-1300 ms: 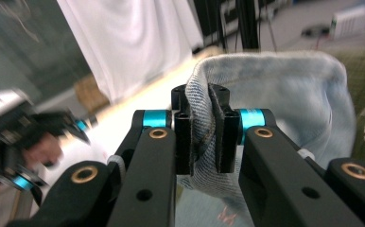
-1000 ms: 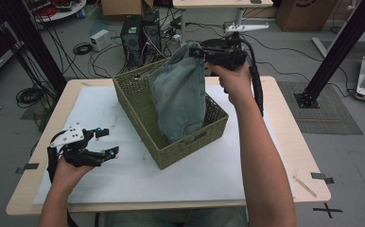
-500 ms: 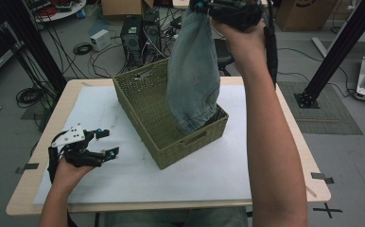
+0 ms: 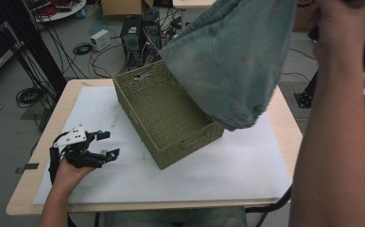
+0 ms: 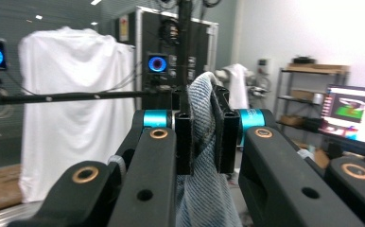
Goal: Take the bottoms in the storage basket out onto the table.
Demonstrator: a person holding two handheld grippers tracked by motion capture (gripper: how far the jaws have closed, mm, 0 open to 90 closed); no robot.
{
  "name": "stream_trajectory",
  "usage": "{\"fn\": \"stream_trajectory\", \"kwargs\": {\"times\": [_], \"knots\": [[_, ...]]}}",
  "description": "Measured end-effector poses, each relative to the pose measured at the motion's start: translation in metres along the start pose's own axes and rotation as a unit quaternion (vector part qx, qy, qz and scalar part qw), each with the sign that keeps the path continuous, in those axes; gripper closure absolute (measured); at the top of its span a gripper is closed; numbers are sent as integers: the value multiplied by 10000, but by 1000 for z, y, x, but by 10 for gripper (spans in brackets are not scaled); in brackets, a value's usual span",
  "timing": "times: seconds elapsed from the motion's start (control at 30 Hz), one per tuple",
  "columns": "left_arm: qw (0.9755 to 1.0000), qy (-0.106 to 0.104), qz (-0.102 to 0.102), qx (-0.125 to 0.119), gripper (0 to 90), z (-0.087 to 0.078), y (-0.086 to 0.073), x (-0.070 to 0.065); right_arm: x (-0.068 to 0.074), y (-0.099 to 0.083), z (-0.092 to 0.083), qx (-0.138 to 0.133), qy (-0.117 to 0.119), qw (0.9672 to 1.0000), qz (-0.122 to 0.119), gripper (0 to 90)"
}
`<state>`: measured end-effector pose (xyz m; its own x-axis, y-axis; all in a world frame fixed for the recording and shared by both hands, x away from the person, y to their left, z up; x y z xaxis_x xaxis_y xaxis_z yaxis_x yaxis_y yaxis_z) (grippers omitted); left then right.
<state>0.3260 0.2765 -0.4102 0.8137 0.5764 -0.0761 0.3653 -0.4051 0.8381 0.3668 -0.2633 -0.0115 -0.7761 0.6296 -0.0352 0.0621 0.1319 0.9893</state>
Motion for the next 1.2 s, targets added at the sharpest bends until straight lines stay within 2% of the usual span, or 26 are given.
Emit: {"fn": "stream_trajectory", "kwargs": {"times": [0.03, 0.07, 0.1, 0.13, 0.17, 0.2, 0.23, 0.27, 0.3, 0.33, 0.37, 0.4, 0.43, 0.5, 0.6, 0.63, 0.67, 0.73, 0.77, 0.8, 0.83, 0.9, 1.0, 1.1, 1.2], "knots": [[10000, 0, 6, 1, 170, 1, 0, 0, 0, 0, 0, 0, 0, 10000, 0, 824], [10000, -17, -13, 19, 170, 3, 1, 0, -4, -3, -13, 18, -115, 9999, -18, 824], [10000, -24, -16, 21, 170, 4, 1, 0, -4, -3, -13, 18, -115, 9999, -18, 824], [10000, -31, -24, 22, 170, 5, 1, 1, -7, -10, -21, 45, -155, 9999, 22, 824], [10000, -31, -30, 27, 170, 6, 2, 1, -7, -10, -21, 45, -155, 9999, 22, 824], [10000, -27, -36, 40, 170, 7, 2, 1, -11, -19, -24, 175, -239, 9996, 29, 824], [10000, -37, -21, 62, 170, 8, 2, 1, -11, -19, -24, 175, -239, 9996, 29, 824], [10000, -48, -27, 62, 170, 9, 2, 0, -17, -32, -23, 294, -297, 9991, 71, 824], [10000, -56, -18, 79, 170, 10, 2, 0, -17, -32, -23, 294, -297, 9991, 71, 824], [9999, -62, -20, 91, 170, 11, 2, 0, -24, -47, -23, 399, -342, 9985, 180, 824], [9999, -70, -7, 109, 170, 11, 2, 0, -24, -47, -23, 399, -342, 9985, 180, 824], [9999, -74, -2, 113, 170, 11, 2, 0, -28, -56, -23, 423, -355, 9982, 245, 824], [9999, -83, 1, 113, 170, 11, 2, 0, -36, -73, -24, 492, -382, 9974, 353, 824], [9999, -86, -15, 104, 170, 11, 2, 1, -39, -80, -23, 527, -401, 9970, 389, 823], [9999, -84, -32, 104, 170, 11, 2, 2, -49, -110, -22, 762, -423, 9948, 525, 820], [9999, -97, -31, 101, 170, 11, 2, 2, -53, -129, -20, 873, -347, 9937, 613, 815], [9999, -97, -36, 87, 170, 12, 2, 3, -53, -129, -20, 873, -347, 9937, 613, 815], [9999, -97, -66, 76, 170, 12, 2, 3, -55, -147, -18, 906, -269, 9933, 666, 814], [9999, -102, -55, 74, 170, 12, 2, 3, -56, -163, -16, 930, -225, 9925, 757, 810], [9999, -110, -49, 78, 171, 12, 2, 3, -56, -171, -16, 949, -195, 9920, 805, 808], [9999, -108, -50, 59, 171, 12, 2, 2, -56, -171, -16, 949, -195, 9920, 805, 808], [9999, -121, -41, 49, 170, 11, 2, 3, -54, -186, -17, 970, -137, 9915, 858, 806], [9999, -110, -69, 7, 170, 10, 2, 4, -51, -212, -17, 1120, -63, 9891, 949, 797], [9999, -116, -71, -29, 170, 9, 2, 4, -47, -239, -15, 1404, -33, 9843, 1067, 761], [9999, -123, -55, -18, 170, 9, 2, 3, -39, -261, -13, 1578, 12, 9816, 1077, 728]]}}
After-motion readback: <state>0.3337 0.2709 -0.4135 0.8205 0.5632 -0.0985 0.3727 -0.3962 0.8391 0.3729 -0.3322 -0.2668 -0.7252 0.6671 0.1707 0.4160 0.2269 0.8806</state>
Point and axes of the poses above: each handheld gripper's, and its own axes: z roughly forward along the jaws, y roughly out of its top, x roughly to its left, the point moved 2 cm from there along z, roughly forward along the jaws, and after that the axes turned 13 degrees about x, right-handed, at the moved point
